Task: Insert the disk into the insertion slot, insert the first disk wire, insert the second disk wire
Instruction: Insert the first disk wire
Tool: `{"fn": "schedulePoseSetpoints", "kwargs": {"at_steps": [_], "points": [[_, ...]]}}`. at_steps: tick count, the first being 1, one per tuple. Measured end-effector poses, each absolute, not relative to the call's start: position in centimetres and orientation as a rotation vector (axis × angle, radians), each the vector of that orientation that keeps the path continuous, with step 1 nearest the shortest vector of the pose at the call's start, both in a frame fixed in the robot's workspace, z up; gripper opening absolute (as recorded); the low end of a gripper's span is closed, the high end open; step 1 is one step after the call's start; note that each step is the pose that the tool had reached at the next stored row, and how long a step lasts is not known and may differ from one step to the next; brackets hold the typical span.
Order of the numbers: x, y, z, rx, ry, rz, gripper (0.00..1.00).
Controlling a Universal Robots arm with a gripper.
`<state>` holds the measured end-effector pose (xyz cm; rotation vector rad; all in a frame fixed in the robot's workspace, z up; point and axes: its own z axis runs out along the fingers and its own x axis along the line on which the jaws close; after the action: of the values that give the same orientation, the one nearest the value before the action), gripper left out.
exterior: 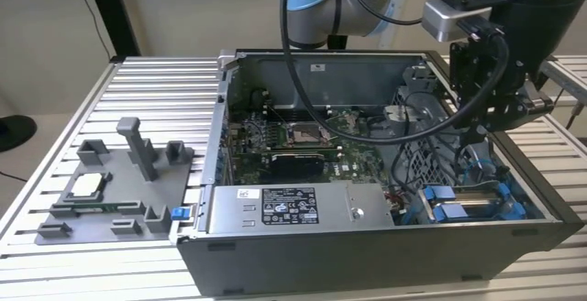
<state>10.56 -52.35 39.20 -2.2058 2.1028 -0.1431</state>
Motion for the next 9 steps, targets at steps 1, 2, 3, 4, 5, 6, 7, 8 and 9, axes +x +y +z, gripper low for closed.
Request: {"fn": "schedulePoseSetpoints", "kwargs": {"at_steps": [1, 2, 3, 4, 5, 6, 7, 8, 9], "points": [[10.56, -52.37, 39.18, -2.208, 2.101, -0.143, 0.00], [10.56, -52.38, 39.18, -2.209, 2.099, -0.143, 0.00], [10.56, -52.39, 39.17, -2.210, 2.098, -0.143, 0.00], [10.56, -52.40, 39.16, -2.211, 2.097, -0.143, 0.00], [10.56, -52.41, 39.15, -2.212, 2.096, -0.143, 0.00], [10.56, -52.42, 39.14, -2.213, 2.094, -0.143, 0.00], [10.56, -52.42, 39.13, -2.215, 2.093, -0.143, 0.00], [10.56, -52.42, 39.14, -2.215, 2.092, -0.143, 0.00], [10.56, -52.43, 39.14, -2.216, 2.092, -0.143, 0.00]]}}
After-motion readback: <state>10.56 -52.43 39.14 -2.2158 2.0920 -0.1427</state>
